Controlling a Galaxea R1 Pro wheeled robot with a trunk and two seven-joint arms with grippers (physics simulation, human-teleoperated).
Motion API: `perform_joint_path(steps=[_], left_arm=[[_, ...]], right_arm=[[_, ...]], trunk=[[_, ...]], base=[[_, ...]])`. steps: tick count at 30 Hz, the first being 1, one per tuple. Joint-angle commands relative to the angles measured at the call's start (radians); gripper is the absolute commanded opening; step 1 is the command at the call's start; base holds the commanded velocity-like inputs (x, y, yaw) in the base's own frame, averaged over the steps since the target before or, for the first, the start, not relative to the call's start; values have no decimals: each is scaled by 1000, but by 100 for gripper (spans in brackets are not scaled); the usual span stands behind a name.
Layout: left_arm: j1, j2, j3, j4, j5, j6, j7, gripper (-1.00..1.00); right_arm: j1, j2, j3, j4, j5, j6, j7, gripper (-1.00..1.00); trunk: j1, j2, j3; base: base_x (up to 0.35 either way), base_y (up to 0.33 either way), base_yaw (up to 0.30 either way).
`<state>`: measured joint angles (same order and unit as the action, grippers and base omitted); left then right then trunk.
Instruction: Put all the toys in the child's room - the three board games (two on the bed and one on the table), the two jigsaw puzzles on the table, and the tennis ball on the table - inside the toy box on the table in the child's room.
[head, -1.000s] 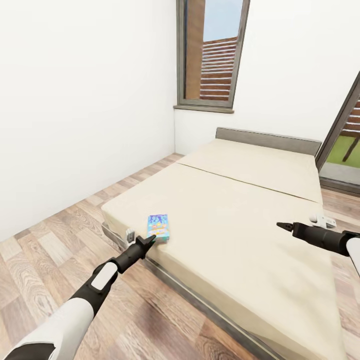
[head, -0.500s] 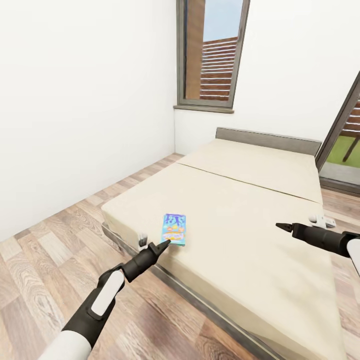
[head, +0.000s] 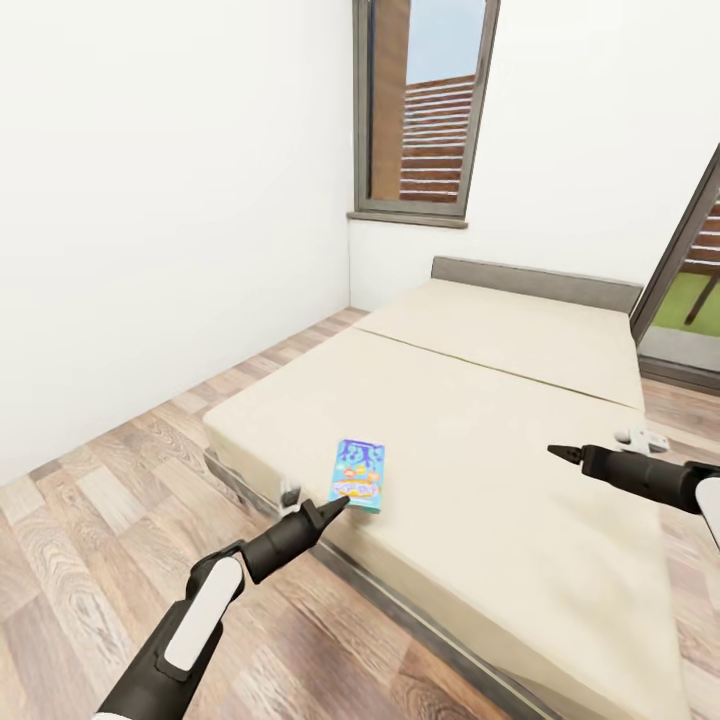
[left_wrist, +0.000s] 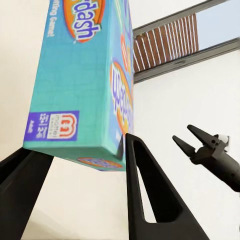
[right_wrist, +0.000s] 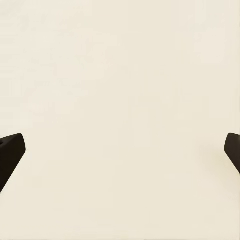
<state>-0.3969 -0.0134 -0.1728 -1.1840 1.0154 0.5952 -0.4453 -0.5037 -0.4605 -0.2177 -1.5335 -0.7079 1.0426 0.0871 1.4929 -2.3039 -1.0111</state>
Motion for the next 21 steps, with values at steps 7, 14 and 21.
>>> perform_joint_path(steps=[7,14,21], left_arm=[[62,0,2,-111,6,18,49,-100],[81,1,5,-141,5,21,61,-100],[84,2,24,-142,5,21,61,-100]], right_arm=[[25,6,6,-42,7,5,9,100],[32,14,26,-55,-1,5,11,100],[33,15,32,-55,-4,5,45,100]], trunk=[[-27,49,21],[-54,98,47],[-81,147,71]], base=[[0,0,-3],[0,0,-75],[0,0,30]])
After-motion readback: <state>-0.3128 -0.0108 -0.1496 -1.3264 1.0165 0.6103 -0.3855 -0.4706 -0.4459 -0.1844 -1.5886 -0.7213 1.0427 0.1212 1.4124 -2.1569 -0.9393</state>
